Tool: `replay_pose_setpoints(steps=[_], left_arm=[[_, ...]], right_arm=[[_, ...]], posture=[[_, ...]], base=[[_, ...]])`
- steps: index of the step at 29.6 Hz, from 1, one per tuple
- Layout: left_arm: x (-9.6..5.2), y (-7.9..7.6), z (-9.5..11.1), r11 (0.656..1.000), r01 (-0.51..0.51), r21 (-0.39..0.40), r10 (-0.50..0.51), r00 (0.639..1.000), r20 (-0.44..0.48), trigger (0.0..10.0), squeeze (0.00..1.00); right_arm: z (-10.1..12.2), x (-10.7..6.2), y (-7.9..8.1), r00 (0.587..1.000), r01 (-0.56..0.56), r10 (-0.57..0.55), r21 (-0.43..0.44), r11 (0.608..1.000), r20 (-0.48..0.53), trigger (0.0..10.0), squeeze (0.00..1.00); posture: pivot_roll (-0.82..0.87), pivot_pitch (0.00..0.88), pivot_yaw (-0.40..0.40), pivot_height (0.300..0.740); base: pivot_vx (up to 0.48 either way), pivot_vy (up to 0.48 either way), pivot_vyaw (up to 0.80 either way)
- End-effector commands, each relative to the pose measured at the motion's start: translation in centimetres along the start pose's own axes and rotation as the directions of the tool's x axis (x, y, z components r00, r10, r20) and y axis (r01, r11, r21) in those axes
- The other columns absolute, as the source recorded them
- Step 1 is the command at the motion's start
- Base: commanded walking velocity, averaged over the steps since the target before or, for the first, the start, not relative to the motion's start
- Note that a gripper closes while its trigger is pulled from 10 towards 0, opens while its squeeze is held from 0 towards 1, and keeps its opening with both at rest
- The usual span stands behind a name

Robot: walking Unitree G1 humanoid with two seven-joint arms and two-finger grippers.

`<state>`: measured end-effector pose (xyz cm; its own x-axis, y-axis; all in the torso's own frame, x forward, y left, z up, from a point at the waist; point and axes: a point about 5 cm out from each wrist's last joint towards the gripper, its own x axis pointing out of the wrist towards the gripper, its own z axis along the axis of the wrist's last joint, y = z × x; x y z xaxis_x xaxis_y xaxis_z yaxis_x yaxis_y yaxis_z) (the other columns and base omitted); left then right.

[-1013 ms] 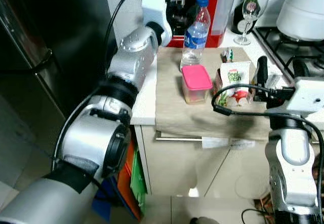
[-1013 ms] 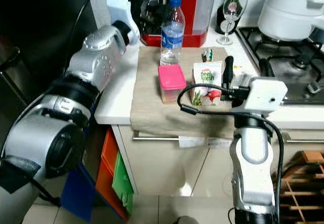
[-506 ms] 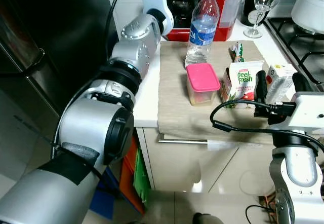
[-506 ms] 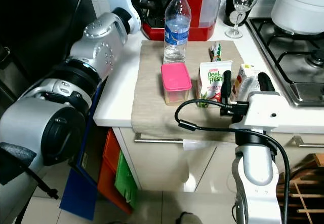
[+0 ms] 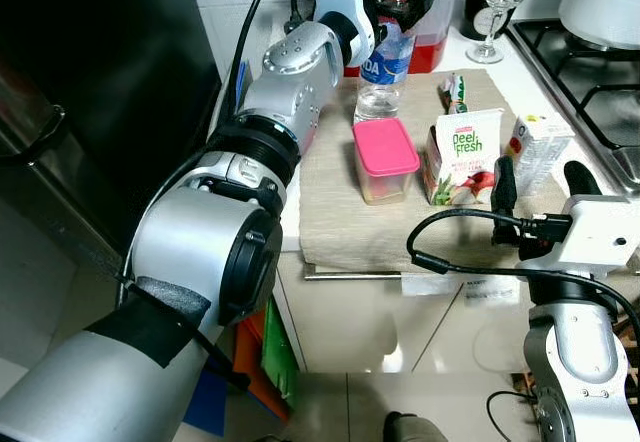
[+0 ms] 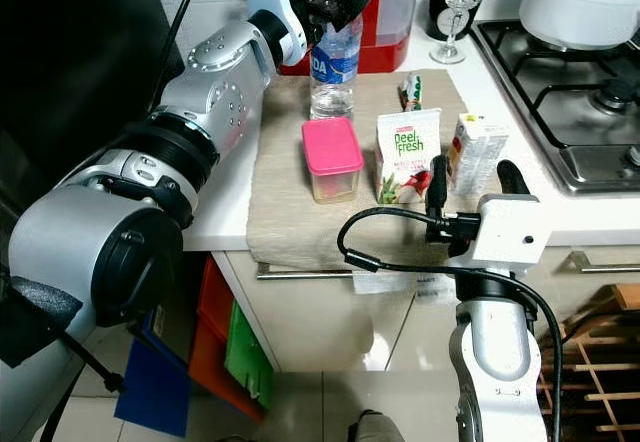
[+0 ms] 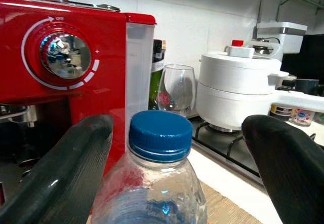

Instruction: Restocking fridge

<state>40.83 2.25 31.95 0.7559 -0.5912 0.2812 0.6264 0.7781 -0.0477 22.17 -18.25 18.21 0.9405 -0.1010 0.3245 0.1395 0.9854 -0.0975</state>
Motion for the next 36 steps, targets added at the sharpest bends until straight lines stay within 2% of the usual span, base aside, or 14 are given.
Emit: replay_pose_setpoints(steps=[1,5,9,16,18,19,20,21,36], left_arm=[[0.0,0.4,0.6,0.999,0.002,0.033,-0.002,1.0,0.001,10.0,0.0],[-0.2,0.7,-0.5,0.997,-0.041,0.07,0.045,0.997,-0.056,10.0,0.0],[-0.5,1.1,-1.2,0.993,-0.086,0.085,0.092,0.993,-0.068,10.0,0.0],[-0.5,0.9,-1.7,0.995,-0.073,0.071,0.079,0.993,-0.092,10.0,0.0],[-0.6,0.8,-2.0,0.995,-0.073,0.068,0.08,0.991,-0.108,3.2,0.0],[-0.6,0.8,-2.1,0.995,-0.072,0.065,0.079,0.99,-0.113,1.2,0.0],[-0.6,0.8,-2.1,0.995,-0.072,0.065,0.079,0.99,-0.113,1.2,0.0],[-0.5,0.7,-2.2,0.995,-0.073,0.064,0.08,0.99,-0.114,0.0,0.0],[-0.7,0.5,-3.0,0.995,-0.046,0.083,0.059,0.987,-0.152,0.0,0.0]], right_arm=[[0.4,0.0,0.2,1.0,-0.009,0.009,-0.005,1.0,0.012,10.0,0.0],[0.2,0.1,0.3,1.0,-0.018,0.018,-0.003,1.0,0.009,10.0,0.0],[0.2,0.2,0.5,1.0,-0.021,0.021,-0.001,1.0,0.01,10.0,0.0],[0.1,0.3,0.5,1.0,-0.028,0.028,0.0,1.0,0.01,10.0,0.0],[0.2,0.4,0.5,0.999,-0.03,0.03,-0.001,1.0,0.011,10.0,0.0],[0.2,0.4,0.5,0.999,-0.03,0.03,-0.002,1.0,0.012,10.0,0.0],[0.2,0.4,0.5,0.999,-0.03,0.03,-0.002,1.0,0.012,10.0,0.0],[0.2,0.5,0.5,0.999,-0.031,0.031,-0.002,1.0,0.012,10.0,0.0],[-0.2,0.9,0.7,0.999,-0.034,0.034,0.0,0.999,0.007,10.0,0.0]], posture=[[-0.28,0.077,0.119,0.74],[-0.28,0.069,0.12,0.74],[-0.28,0.061,0.121,0.74],[-0.28,0.057,0.117,0.74],[-0.28,0.055,0.113,0.74],[-0.28,0.055,0.113,0.74],[-0.28,0.055,0.113,0.74],[-0.29,0.055,0.112,0.74],[-0.27,0.044,0.114,0.74]], base=[[0.0,0.0,0.0],[0.0,0.0,0.0],[0.0,0.0,0.0],[0.0,0.0,0.0],[0.0,0.0,0.0],[0.0,0.0,0.0],[0.0,0.0,0.0],[0.0,0.0,0.0],[0.0,0.0,0.0]])
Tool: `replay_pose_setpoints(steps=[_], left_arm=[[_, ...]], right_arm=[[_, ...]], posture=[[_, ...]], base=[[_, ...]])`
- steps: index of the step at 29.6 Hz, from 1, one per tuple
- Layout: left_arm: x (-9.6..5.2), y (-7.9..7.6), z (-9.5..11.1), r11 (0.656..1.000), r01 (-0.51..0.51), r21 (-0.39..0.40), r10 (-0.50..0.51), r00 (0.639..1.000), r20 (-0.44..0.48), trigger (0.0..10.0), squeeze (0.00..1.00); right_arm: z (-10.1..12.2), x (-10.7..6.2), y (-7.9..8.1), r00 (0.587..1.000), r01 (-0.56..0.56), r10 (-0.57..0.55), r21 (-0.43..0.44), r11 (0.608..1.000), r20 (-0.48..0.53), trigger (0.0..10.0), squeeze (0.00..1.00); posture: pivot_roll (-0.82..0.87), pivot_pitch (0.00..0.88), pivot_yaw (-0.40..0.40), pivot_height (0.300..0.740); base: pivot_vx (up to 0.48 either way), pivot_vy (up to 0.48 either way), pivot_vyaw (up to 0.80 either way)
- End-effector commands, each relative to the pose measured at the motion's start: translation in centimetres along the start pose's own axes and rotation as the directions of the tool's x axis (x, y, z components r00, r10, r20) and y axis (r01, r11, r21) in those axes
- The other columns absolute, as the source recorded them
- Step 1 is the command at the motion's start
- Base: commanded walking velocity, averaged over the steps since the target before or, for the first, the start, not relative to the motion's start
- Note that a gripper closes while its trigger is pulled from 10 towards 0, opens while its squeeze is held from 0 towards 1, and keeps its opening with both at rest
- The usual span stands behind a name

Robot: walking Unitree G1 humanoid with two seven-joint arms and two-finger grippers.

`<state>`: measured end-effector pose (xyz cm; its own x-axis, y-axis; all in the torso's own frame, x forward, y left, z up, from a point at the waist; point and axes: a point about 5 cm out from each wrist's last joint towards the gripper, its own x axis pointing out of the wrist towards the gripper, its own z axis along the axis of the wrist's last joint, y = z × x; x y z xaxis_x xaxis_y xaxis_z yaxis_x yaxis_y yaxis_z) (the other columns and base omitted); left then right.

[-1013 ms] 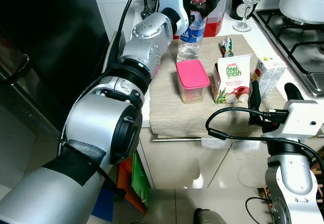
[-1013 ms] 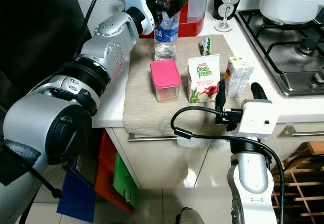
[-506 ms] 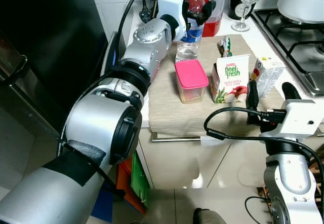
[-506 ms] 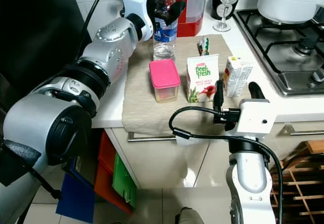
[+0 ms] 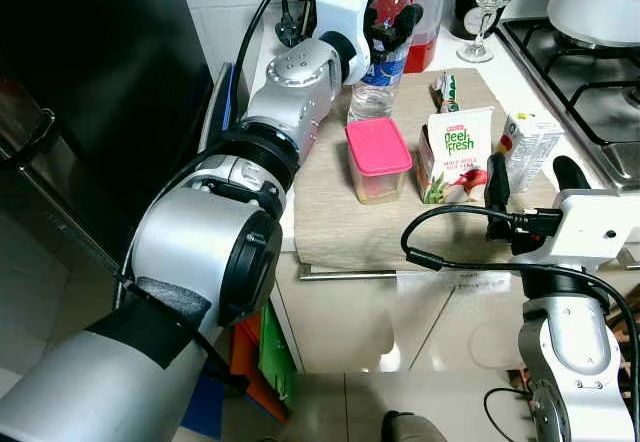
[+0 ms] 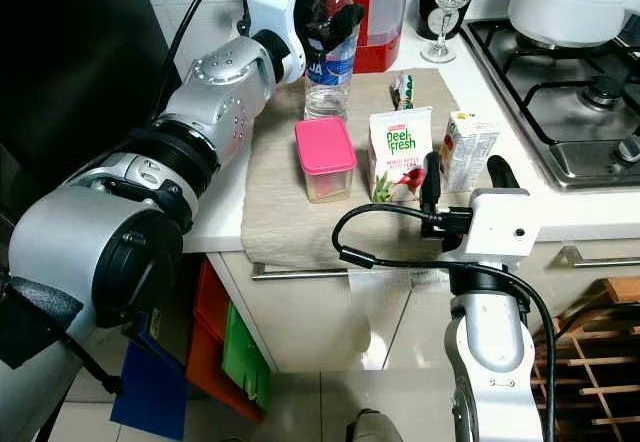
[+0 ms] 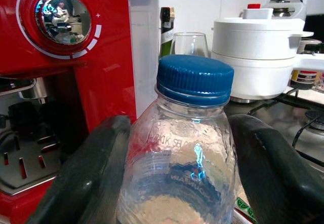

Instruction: Restocking fridge

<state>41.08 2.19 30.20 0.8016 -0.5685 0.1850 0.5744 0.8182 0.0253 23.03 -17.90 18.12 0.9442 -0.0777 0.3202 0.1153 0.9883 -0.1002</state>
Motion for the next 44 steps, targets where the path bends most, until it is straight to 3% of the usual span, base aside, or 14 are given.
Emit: replay_pose_setpoints(steps=[1,15,21,25,26,27,35,40,44], left_arm=[[-0.3,0.2,-1.4,1.0,-0.003,-0.005,0.002,0.998,-0.058,0.0,0.0],[-0.6,0.7,-1.4,1.0,-0.001,0.031,0.003,0.999,-0.053,0.0,0.0],[-0.7,1.7,0.0,1.0,-0.028,0.014,0.027,1.0,0.004,0.0,0.0],[-0.9,3.1,2.6,0.998,-0.061,0.002,0.061,0.994,0.096,0.0,0.0],[-1.1,3.5,3.3,0.998,-0.065,0.0,0.064,0.99,0.123,2.1,0.0],[-1.2,3.9,3.9,0.997,-0.074,0.008,0.072,0.987,0.145,10.0,0.0],[-2.6,5.7,7.9,0.996,-0.088,0.006,0.08,0.931,0.356,10.0,0.0],[-3.8,4.4,6.7,0.999,-0.028,0.027,0.013,0.895,0.445,10.0,0.0],[-5.1,4.1,5.9,0.997,-0.052,0.055,0.021,0.888,0.46,10.0,0.0]], right_arm=[[0.1,0.2,0.2,1.0,-0.011,0.011,-0.004,1.0,0.009,10.0,0.0],[-0.5,0.6,0.4,1.0,-0.021,0.021,-0.003,1.0,-0.001,10.0,0.0],[-0.7,1.1,0.4,1.0,-0.031,0.031,-0.002,1.0,0.003,10.0,0.0],[-0.7,1.6,0.4,0.999,-0.029,0.029,-0.002,1.0,0.025,10.0,0.0],[-0.5,1.8,0.3,0.999,-0.02,0.02,-0.004,1.0,0.038,10.0,0.0],[-0.3,2.0,0.1,0.999,-0.012,0.012,-0.006,1.0,0.049,10.0,0.0],[0.2,2.5,-0.6,0.994,0.026,-0.024,-0.018,0.999,0.103,10.0,0.0],[1.3,3.2,-1.6,0.981,0.096,-0.096,0.005,0.995,0.167,10.0,0.0],[1.7,3.6,-1.5,0.978,0.089,-0.087,-0.005,0.996,0.188,10.0,0.0]], posture=[[-0.27,0.043,0.114,0.74],[-0.26,0.023,0.102,0.74],[-0.25,0.0,0.091,0.74],[-0.23,0.0,0.09,0.74],[-0.23,0.0,0.09,0.74],[-0.23,0.0,0.09,0.74],[-0.2,0.0,0.083,0.74],[-0.17,0.0,0.073,0.74],[-0.15,0.0,0.064,0.74]], base=[[0.0,0.0,0.0],[0.0,0.0,0.0],[0.0,0.0,0.0],[0.0,0.0,0.0],[0.0,0.0,0.0],[0.0,0.0,0.0],[0.0,0.0,0.0],[0.0,0.0,0.0],[0.0,0.0,0.0]])
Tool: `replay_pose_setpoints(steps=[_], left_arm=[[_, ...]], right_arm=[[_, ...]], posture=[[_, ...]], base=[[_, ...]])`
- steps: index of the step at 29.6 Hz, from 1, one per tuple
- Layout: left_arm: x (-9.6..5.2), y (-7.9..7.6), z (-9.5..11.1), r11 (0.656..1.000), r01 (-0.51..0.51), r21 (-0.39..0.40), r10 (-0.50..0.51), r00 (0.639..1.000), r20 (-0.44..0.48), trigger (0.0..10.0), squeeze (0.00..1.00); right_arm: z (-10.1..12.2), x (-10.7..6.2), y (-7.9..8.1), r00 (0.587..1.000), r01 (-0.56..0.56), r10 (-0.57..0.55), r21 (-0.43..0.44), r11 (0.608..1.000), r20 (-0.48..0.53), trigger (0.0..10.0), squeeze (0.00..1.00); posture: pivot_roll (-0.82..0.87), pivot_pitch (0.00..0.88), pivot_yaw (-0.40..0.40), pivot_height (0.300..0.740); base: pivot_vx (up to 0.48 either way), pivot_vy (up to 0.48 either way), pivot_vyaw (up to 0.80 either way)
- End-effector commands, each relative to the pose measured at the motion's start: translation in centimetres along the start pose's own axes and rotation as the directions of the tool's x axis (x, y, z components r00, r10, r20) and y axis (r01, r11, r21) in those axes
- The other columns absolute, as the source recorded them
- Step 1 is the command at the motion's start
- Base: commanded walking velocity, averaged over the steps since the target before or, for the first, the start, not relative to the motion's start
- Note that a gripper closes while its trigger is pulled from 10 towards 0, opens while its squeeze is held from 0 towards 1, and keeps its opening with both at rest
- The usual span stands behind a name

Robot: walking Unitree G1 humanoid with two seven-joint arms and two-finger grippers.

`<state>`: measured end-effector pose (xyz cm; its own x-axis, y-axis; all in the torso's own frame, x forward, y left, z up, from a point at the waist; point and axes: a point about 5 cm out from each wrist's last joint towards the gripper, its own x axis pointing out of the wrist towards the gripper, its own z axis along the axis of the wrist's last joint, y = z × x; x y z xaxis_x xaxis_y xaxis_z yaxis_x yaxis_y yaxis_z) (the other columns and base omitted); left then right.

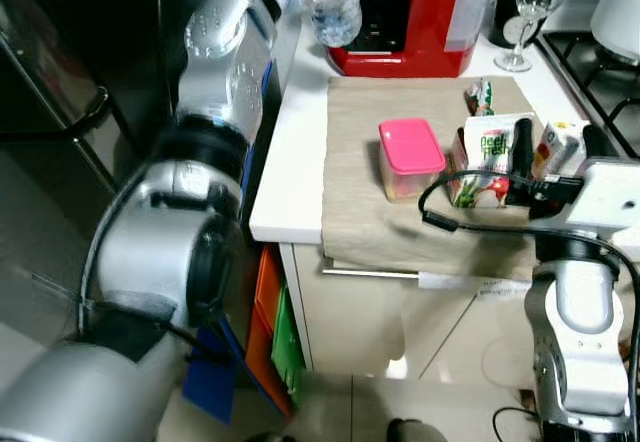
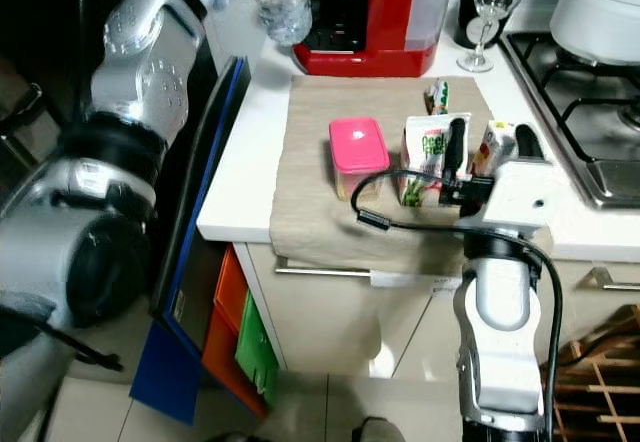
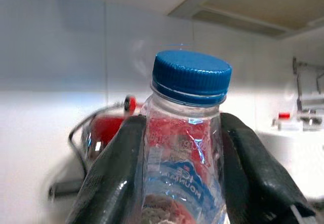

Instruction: Restocking fridge

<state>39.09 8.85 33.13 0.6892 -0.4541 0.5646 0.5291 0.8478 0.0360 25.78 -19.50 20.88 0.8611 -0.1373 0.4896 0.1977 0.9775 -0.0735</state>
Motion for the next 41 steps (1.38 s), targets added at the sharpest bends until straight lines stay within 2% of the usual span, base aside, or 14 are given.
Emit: replay_pose_setpoints(steps=[1,2,3,4,8,9,10,13,15,17,18,19,24,41], left_arm=[[-0.3,-0.3,2.0,1.0,0.003,0.026,-0.005,0.998,0.068,10.0,0.0],[-1.2,-0.5,2.0,1.0,0.004,0.016,-0.005,0.998,0.066,10.0,0.0],[-2.7,-1.2,2.0,0.998,0.012,0.064,-0.016,0.997,0.07,10.0,0.0],[-3.5,-1.4,1.9,0.999,0.005,0.045,-0.008,0.998,0.065,10.0,0.0],[-5.7,-2.3,2.1,0.999,-0.017,0.029,0.014,0.997,0.073,10.0,0.0],[-5.7,-2.3,2.1,0.999,-0.017,0.029,0.014,0.997,0.073,10.0,0.0],[-7.1,-3.1,2.4,0.993,0.004,0.116,-0.014,0.996,0.088,10.0,0.0],[-8.1,-3.4,2.3,0.993,0.003,0.116,-0.012,0.997,0.077,10.0,0.0],[-9.3,-3.5,1.4,0.991,-0.029,0.131,0.026,0.999,0.018,10.0,0.0],[-10.2,-3.3,-0.1,0.994,-0.088,0.06,0.091,0.995,-0.048,10.0,0.0],[-10.2,-3.3,-0.1,0.994,-0.088,0.06,0.091,0.995,-0.048,10.0,0.0],[-11.0,-3.4,-1.8,0.991,-0.132,0.009,0.132,0.984,-0.123,10.0,0.0],[-11.9,-4.0,-4.1,0.991,-0.13,0.017,0.13,0.968,-0.213,10.0,0.0],[-11.4,-4.9,-4.4,0.996,-0.09,0.013,0.091,0.973,-0.213,10.0,0.0]], right_arm=[[0.3,0.3,0.1,1.0,-0.005,0.006,-0.009,1.0,0.02,10.0,0.0],[0.3,0.5,0.2,1.0,-0.012,0.013,-0.011,1.0,0.024,10.0,0.0],[0.0,0.7,0.2,1.0,-0.017,0.017,-0.011,1.0,0.024,10.0,0.0],[-0.2,0.8,0.4,1.0,-0.024,0.024,-0.006,1.0,0.018,10.0,0.0],[-0.3,0.9,1.1,0.999,-0.05,0.05,0.0,0.999,0.02,10.0,0.0],[-0.3,0.9,1.1,0.999,-0.05,0.05,0.0,0.999,0.02,10.0,0.0],[-0.2,1.1,1.4,0.997,-0.067,0.068,-0.004,0.998,0.033,10.0,0.0],[-0.2,1.1,1.6,0.996,-0.08,0.08,-0.006,0.997,0.04,10.0,0.0],[-0.2,1.2,1.9,0.994,-0.093,0.093,-0.01,0.996,0.05,10.0,0.0],[-0.5,1.2,2.2,0.995,-0.095,0.095,0.0,0.996,0.044,10.0,0.0],[-0.5,1.2,2.2,0.995,-0.095,0.095,0.0,0.996,0.044,10.0,0.0],[-0.9,1.2,2.7,0.994,-0.1,0.1,0.017,0.995,0.033,10.0,0.0],[-2.1,1.1,3.7,0.989,-0.146,0.146,0.043,0.988,-0.018,10.0,0.0],[-2.1,1.5,3.4,0.989,-0.148,0.148,0.021,0.989,0.004,10.0,0.0]], posture=[[-0.14,0.0,0.055,0.74],[-0.13,0.0,0.05,0.74],[-0.11,0.0,0.039,0.74],[-0.1,0.0,0.028,0.74],[-0.07,0.0,0.011,0.74],[-0.07,0.0,0.011,0.74],[-0.05,0.0,0.003,0.74],[-0.04,0.0,0.0,0.74],[-0.03,0.0,-0.002,0.74],[-0.03,0.0,-0.003,0.74],[-0.03,0.0,-0.003,0.74],[-0.03,0.0,-0.002,0.74],[-0.05,0.0,0.003,0.74],[-0.06,0.0,-0.001,0.74]], base=[[0.0,0.0,0.0],[0.0,0.0,0.0],[0.0,0.0,0.0],[0.0,0.0,0.0],[0.0,0.0,0.0],[0.0,0.0,0.0],[0.0,0.0,0.0],[0.0,0.0,0.0],[0.0,0.0,0.0],[0.0,0.0,0.0],[0.0,0.0,0.0],[0.0,0.0,0.0],[0.0,0.0,0.0],[-0.257,0.0,0.0]])
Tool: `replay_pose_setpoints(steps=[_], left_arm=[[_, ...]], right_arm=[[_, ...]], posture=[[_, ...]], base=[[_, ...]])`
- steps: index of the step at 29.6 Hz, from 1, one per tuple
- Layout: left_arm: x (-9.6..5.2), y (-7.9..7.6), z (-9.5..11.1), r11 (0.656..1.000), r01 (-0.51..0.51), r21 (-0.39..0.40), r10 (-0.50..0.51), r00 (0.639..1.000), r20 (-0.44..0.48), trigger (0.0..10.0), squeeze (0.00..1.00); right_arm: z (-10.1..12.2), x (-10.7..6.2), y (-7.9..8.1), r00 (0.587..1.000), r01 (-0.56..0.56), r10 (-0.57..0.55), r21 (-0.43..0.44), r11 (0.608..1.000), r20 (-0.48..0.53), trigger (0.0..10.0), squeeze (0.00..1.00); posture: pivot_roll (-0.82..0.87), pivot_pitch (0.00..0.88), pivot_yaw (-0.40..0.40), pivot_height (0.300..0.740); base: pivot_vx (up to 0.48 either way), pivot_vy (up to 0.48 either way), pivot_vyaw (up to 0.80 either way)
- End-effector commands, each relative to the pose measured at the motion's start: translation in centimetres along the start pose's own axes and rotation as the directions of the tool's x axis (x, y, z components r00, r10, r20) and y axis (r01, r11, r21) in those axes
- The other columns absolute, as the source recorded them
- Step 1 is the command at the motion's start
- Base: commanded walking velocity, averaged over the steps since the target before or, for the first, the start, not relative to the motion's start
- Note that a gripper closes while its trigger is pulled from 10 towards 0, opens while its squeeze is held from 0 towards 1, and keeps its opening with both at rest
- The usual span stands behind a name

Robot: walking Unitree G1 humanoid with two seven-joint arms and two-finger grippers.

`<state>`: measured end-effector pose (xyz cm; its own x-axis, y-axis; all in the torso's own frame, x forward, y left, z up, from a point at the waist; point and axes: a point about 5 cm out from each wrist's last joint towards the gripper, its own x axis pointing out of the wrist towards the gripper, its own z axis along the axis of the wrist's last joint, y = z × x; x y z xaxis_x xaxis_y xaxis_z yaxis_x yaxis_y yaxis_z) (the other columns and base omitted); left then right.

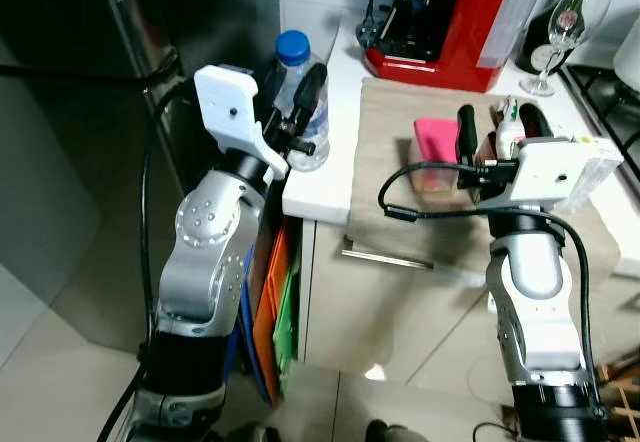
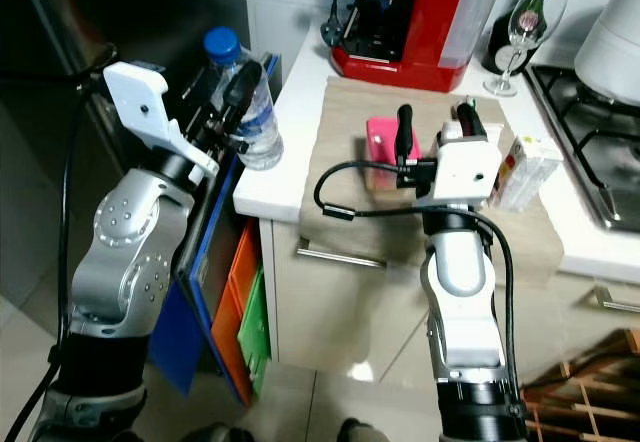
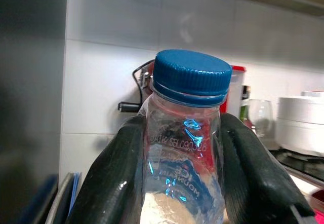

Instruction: Restocking fridge

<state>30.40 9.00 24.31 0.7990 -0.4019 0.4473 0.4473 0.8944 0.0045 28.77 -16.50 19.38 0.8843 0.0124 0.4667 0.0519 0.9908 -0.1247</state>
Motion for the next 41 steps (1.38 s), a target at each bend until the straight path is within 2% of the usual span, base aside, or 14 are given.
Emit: replay_pose_setpoints(steps=[1,13,27,36,41], left_arm=[[-0.2,-0.2,-1.5,1.0,0.007,-0.013,-0.008,0.997,-0.078,10.0,0.0],[0.0,-0.5,-2.3,0.999,0.031,-0.028,-0.033,0.995,-0.097,10.0,0.0],[-0.8,-0.5,-3.4,0.999,0.034,-0.033,-0.038,0.991,-0.132,10.0,0.0],[-1.8,0.3,-4.5,1.0,-0.007,-0.025,0.002,0.985,-0.175,10.0,0.0],[-3.6,1.3,-6.0,0.996,-0.083,-0.032,0.073,0.967,-0.245,10.0,0.0]], right_arm=[[0.1,0.1,-0.3,1.0,0.004,-0.004,-0.005,1.0,0.011,10.0,0.0],[-0.6,-0.4,-0.4,1.0,-0.01,0.009,-0.031,0.999,-0.012,10.0,0.0],[-1.9,-1.1,-0.9,0.998,-0.01,0.008,-0.04,0.999,-0.064,10.0,0.0],[-2.7,-1.6,-1.0,0.995,-0.024,0.018,-0.061,0.998,-0.1,10.0,0.0],[-3.6,-2.2,-1.1,0.988,-0.035,0.028,-0.043,0.998,-0.155,10.0,0.0]], posture=[[-0.06,0.0,-0.001,0.74],[-0.08,0.0,0.0,0.74],[-0.08,0.0,0.002,0.74],[-0.08,0.0,0.001,0.74],[-0.08,0.0,0.005,0.74]], base=[[-0.364,0.0,0.0],[-0.363,0.0,0.0],[-0.361,0.0,0.0],[-0.168,0.0,0.0],[0.0,0.0,-0.15]])
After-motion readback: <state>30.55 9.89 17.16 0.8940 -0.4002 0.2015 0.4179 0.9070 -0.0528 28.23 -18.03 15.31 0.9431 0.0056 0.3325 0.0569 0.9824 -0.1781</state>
